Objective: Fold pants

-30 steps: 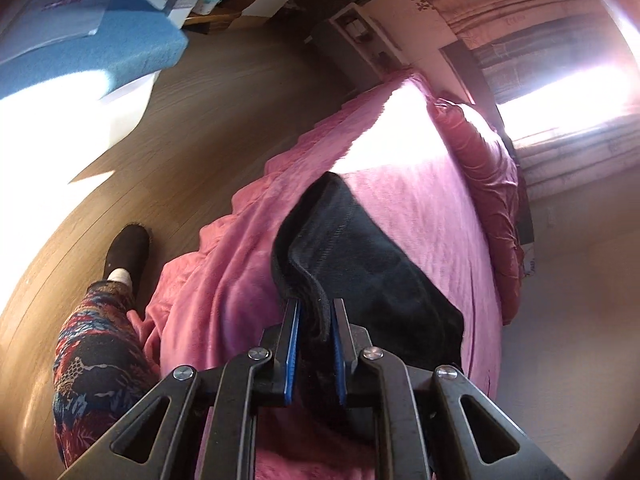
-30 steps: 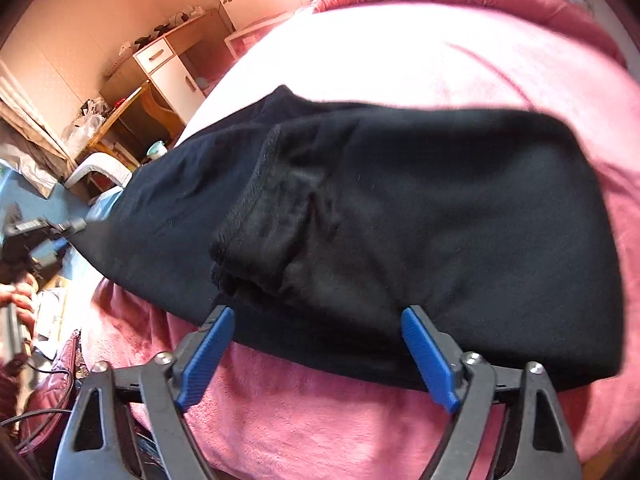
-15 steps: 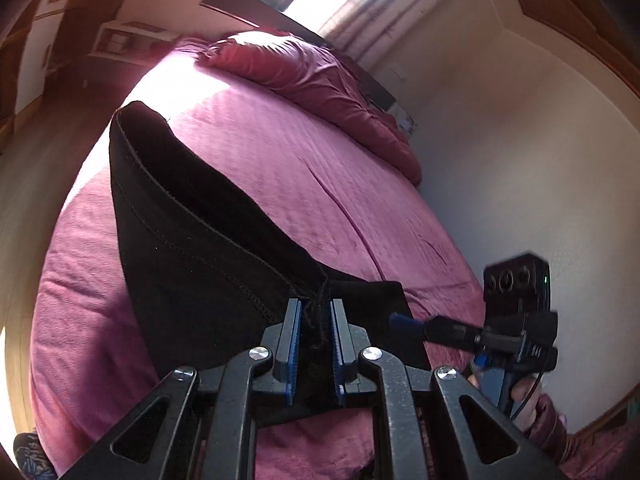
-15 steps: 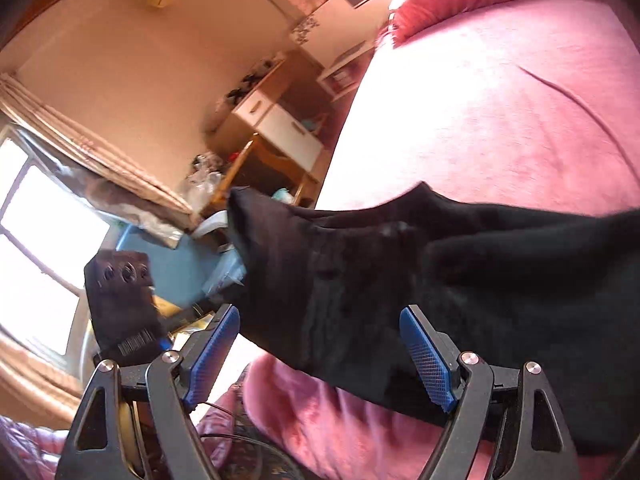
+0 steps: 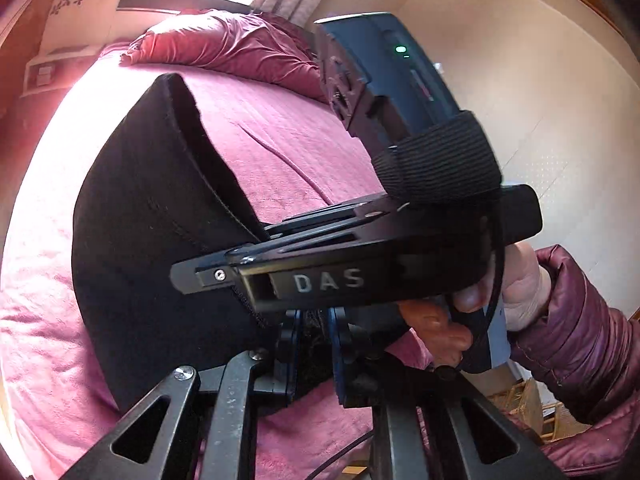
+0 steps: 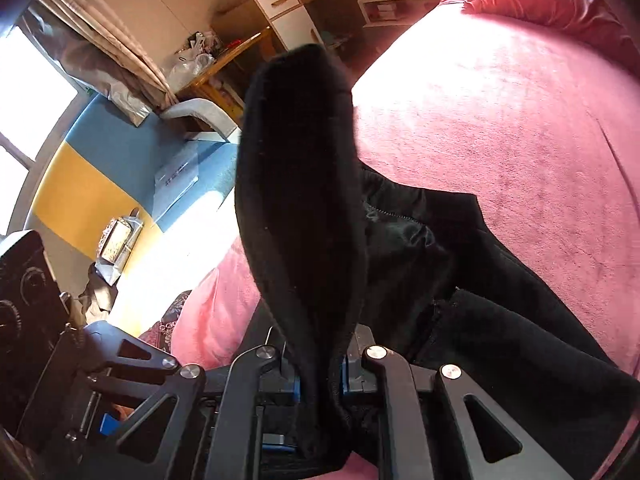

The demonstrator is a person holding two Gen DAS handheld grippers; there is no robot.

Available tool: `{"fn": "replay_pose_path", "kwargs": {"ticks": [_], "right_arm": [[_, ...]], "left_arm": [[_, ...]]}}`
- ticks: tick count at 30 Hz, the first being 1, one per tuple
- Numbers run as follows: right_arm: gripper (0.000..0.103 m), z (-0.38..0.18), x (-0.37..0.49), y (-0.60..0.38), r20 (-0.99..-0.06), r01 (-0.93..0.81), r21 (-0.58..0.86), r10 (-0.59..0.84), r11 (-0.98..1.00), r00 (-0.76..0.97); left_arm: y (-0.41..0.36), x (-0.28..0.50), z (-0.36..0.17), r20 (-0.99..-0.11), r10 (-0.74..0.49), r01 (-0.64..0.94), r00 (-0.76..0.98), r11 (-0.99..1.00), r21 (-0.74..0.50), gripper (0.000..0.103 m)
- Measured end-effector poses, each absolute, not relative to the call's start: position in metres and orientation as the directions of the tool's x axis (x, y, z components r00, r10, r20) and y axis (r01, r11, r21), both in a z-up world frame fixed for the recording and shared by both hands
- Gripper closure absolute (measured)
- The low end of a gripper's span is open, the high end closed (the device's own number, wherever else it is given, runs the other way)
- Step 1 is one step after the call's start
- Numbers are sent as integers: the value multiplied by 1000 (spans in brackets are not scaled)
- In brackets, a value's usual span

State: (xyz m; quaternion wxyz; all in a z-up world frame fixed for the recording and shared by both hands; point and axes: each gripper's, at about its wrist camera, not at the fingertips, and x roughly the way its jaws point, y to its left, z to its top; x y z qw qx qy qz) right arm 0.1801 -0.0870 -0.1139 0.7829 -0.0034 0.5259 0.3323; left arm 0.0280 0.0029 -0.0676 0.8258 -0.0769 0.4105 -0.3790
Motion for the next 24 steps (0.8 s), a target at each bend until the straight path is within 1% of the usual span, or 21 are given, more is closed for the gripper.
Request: {"fn": "replay_pose_path", "kwargs": {"ticks": [2, 3, 5, 6, 7, 8, 9, 12, 14, 17, 20, 24], "right_arm": [[90, -111, 179, -92, -812, -514, 355, 530, 781, 246], [90, -107, 178, -97, -805, -505, 363, 536, 783, 253], [90, -101, 177, -108, -791, -479, 393, 554, 785, 259], [90, -96, 174, -117, -781, -473, 409, 568, 780, 262], [90, -91, 173, -120, -772, -472, 415, 576, 778, 269], [90, -85, 172, -123, -765, -472, 417, 580, 776, 278], [90, -79, 171, -127, -757, -472, 421, 587, 774, 287], [90, -61, 160, -140, -738, -484, 416, 597, 770, 316], [90, -50, 153, -154, -728, -482, 407, 594, 776, 342], [90, -44, 139, -178, -720, -466, 400, 585, 789, 373], [90, -46, 129, -209, -717, -417, 405, 566, 814, 408], [90, -61, 124, -256, -723, -319, 429, 533, 845, 439]], "left_arm": [[11, 27, -58, -591, -730, 590, 344, 657, -469, 89], [19, 26, -52, -555, -765, 602, 327, 621, -502, 88], [44, 27, -37, -447, -842, 612, 302, 531, -586, 87], [59, 29, -30, -397, -862, 600, 316, 505, -620, 86], [74, 34, -27, -367, -863, 574, 347, 505, -644, 86], [86, 40, -26, -356, -854, 536, 379, 517, -667, 86], [98, 48, -28, -361, -837, 493, 411, 538, -684, 86], [111, 65, -40, -421, -778, 407, 467, 611, -679, 86], [109, 73, -51, -473, -740, 367, 478, 657, -658, 86], [95, 75, -72, -519, -718, 323, 464, 682, -656, 86], [83, 79, -88, -546, -718, 312, 430, 686, -657, 86], [43, 82, -104, -585, -725, 353, 363, 688, -634, 86]]}}
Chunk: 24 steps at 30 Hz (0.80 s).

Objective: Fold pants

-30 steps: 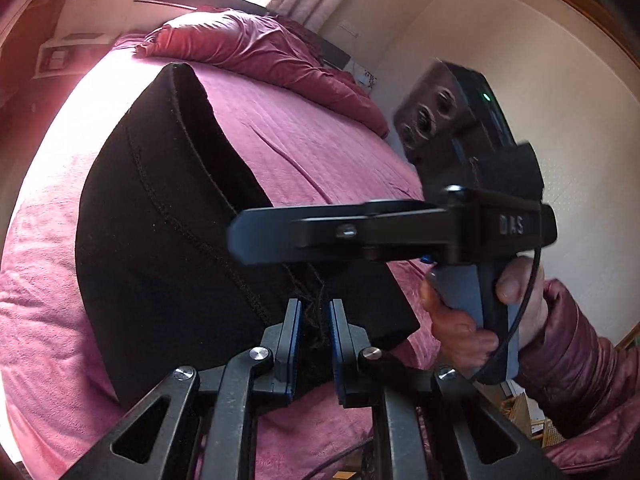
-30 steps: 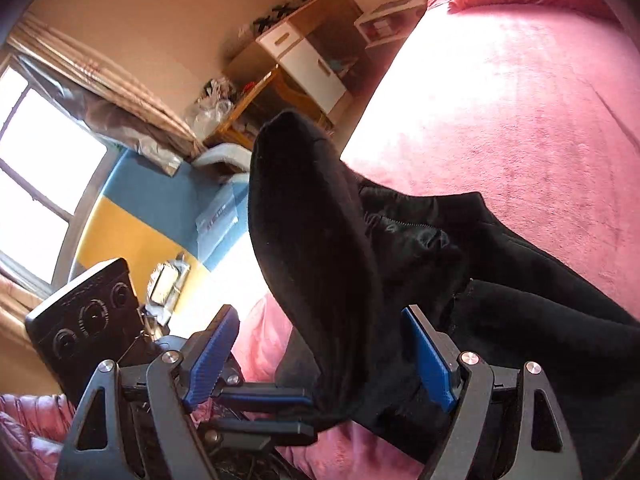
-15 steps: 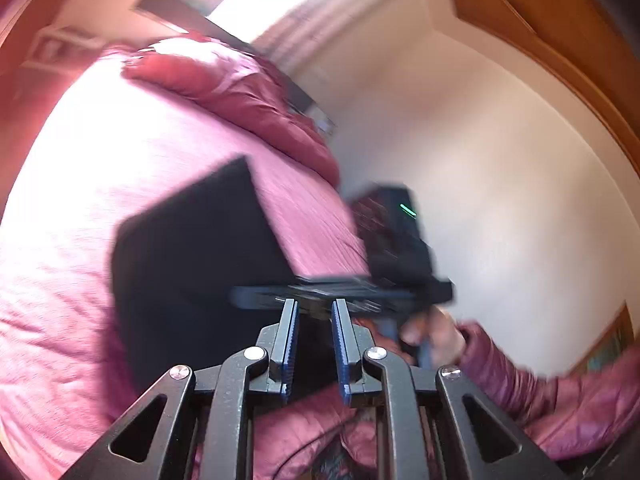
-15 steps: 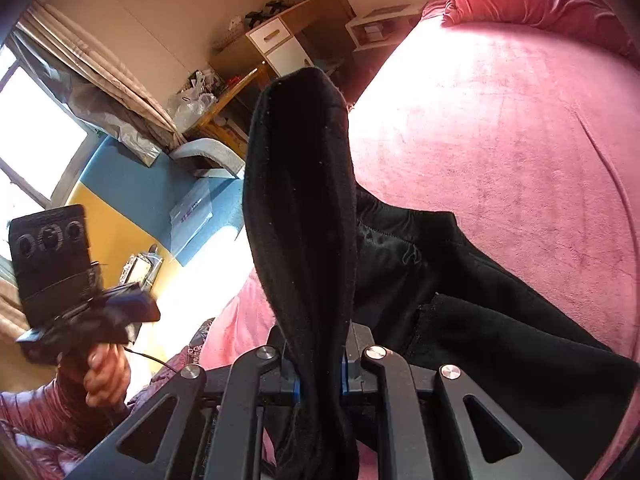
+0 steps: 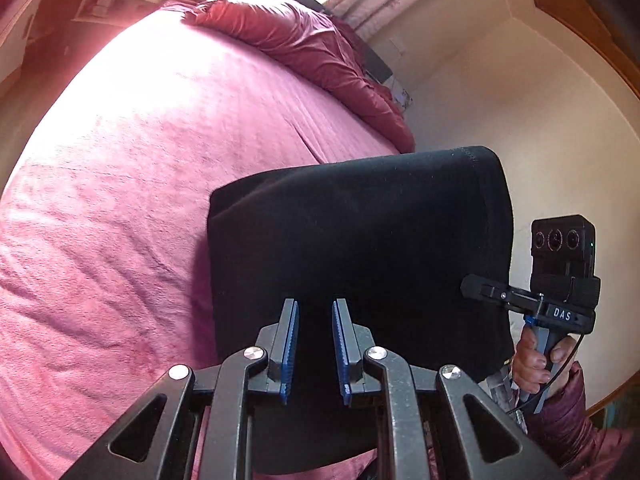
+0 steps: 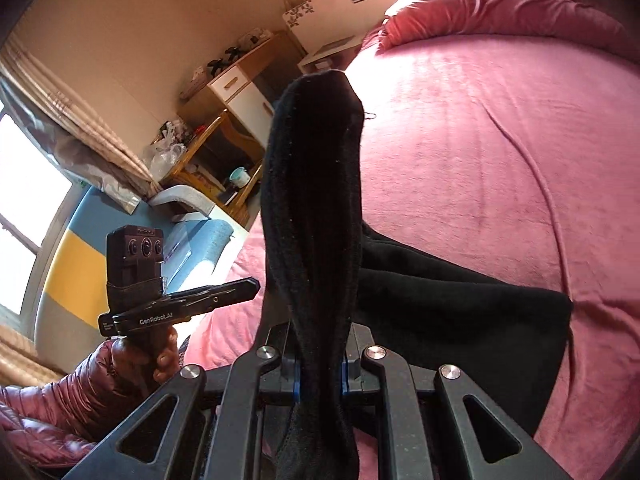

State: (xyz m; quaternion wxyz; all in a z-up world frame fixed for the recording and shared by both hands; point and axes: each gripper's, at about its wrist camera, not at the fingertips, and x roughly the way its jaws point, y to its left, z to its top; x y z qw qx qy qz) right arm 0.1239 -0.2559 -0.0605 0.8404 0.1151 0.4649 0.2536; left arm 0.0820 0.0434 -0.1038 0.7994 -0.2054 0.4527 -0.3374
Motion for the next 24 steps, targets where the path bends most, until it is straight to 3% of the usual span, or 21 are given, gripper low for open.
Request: {"fn": "replay_pose_path", "kwargs": {"ticks": [7, 12, 24], "right_arm": [[90, -105, 122, -325, -752, -148, 468, 481, 871, 450], [90, -144, 120, -354, -773, -46, 484, 451, 874, 447], [89, -182, 109, -384, -744, 54, 558, 471, 828, 474]], "left_arm": [[-16, 73, -126, -673, -701, 439, 238, 695, -569, 86], [-36, 65, -136, -689, -701, 455, 184, 682, -572, 86], [-72, 44, -142, -760, -631, 506, 153, 711, -488, 86]]}}
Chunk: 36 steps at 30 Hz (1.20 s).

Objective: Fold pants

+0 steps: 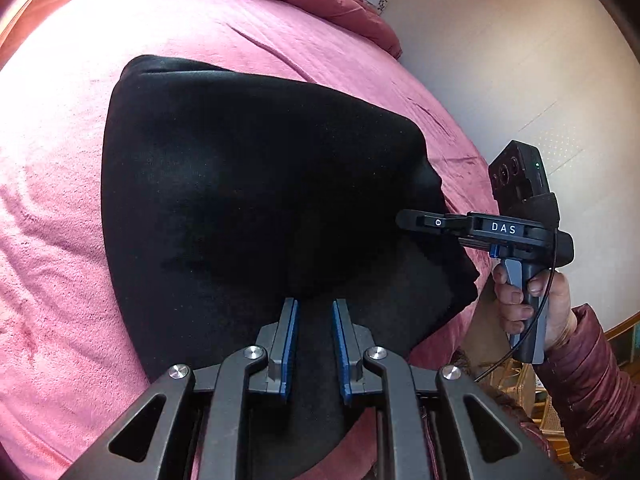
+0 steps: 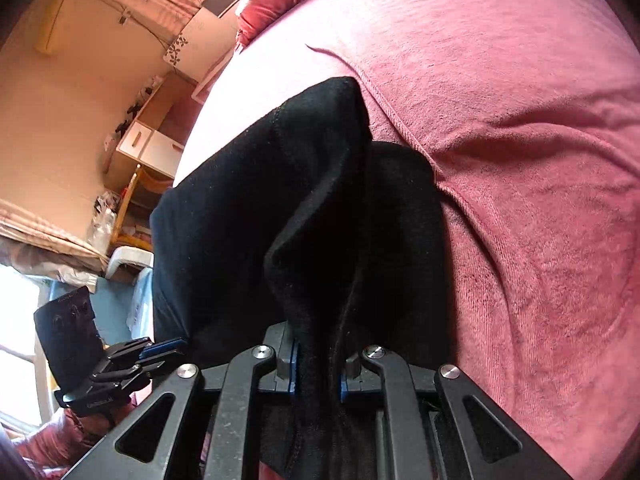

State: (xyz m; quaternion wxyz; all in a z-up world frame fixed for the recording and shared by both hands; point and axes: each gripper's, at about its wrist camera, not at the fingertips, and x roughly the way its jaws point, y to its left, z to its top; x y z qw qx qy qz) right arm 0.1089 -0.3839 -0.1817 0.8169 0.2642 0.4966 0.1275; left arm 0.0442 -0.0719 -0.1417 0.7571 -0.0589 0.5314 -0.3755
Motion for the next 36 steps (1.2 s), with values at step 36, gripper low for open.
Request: {"fn": "replay_pose_path", "kwargs": {"ticks": [36], "right_arm": [[96, -169, 12, -381, -798, 279, 491, 298, 825, 523]], "left_arm": [[-20, 34, -125, -729, -672, 545, 132, 663, -513, 81]]}}
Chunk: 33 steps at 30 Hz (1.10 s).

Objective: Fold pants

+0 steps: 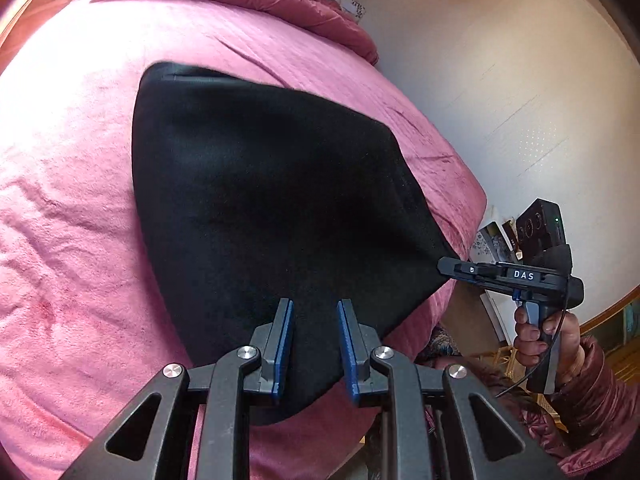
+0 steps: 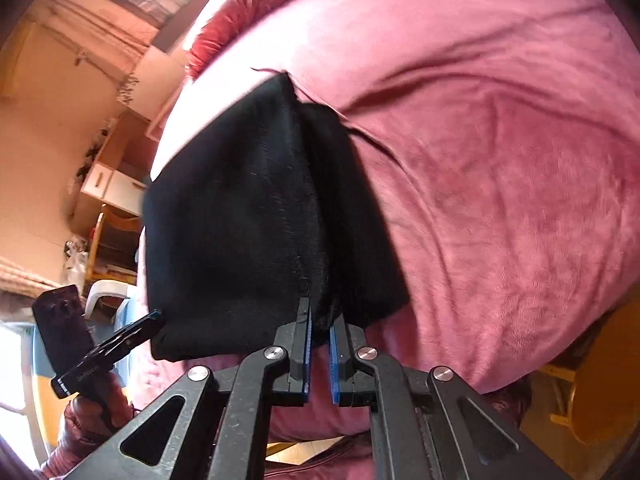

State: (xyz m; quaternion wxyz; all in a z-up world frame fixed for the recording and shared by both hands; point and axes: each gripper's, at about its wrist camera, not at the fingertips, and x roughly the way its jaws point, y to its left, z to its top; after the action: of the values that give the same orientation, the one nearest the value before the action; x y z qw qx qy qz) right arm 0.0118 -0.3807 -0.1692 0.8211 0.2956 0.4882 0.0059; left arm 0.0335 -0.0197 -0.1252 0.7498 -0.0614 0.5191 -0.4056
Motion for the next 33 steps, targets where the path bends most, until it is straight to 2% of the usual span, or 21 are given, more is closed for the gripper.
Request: {"fn": "replay_pose_path", "kwargs": {"ticks": [4, 7, 8, 9, 16, 24, 33], "right_arm": [[96, -178, 12, -387, -782, 289, 531, 329, 796, 529], [95, -169, 8, -388, -773, 259, 538, 346, 802, 531], [89, -167, 4, -391, -768, 250, 545, 357, 800, 532], [89, -163, 3, -390, -771, 247, 540, 356, 804, 527], [82, -116, 7, -384, -771, 219, 426, 225, 878, 595], [79, -95, 82, -326, -779, 92, 285, 175, 954, 602], [74, -127, 135, -323, -832, 196, 204, 64, 959, 552]], "left_arm": [[-28, 29, -119, -741, -652, 573, 160, 673, -468, 81], [-17, 34, -105, -701, -687, 549, 191, 666, -504, 79], [-11, 38, -100, -684, -698, 535, 210, 668, -517, 79], [-4, 43, -94, -668, -707, 519, 234, 671, -529, 78], [26, 79, -67, -646, -667, 456, 371, 737, -499, 78], [2, 117, -59, -707, -550, 421, 446, 825, -376, 78], [-44, 129, -107, -826, -332, 399, 456, 906, -144, 78]]}}
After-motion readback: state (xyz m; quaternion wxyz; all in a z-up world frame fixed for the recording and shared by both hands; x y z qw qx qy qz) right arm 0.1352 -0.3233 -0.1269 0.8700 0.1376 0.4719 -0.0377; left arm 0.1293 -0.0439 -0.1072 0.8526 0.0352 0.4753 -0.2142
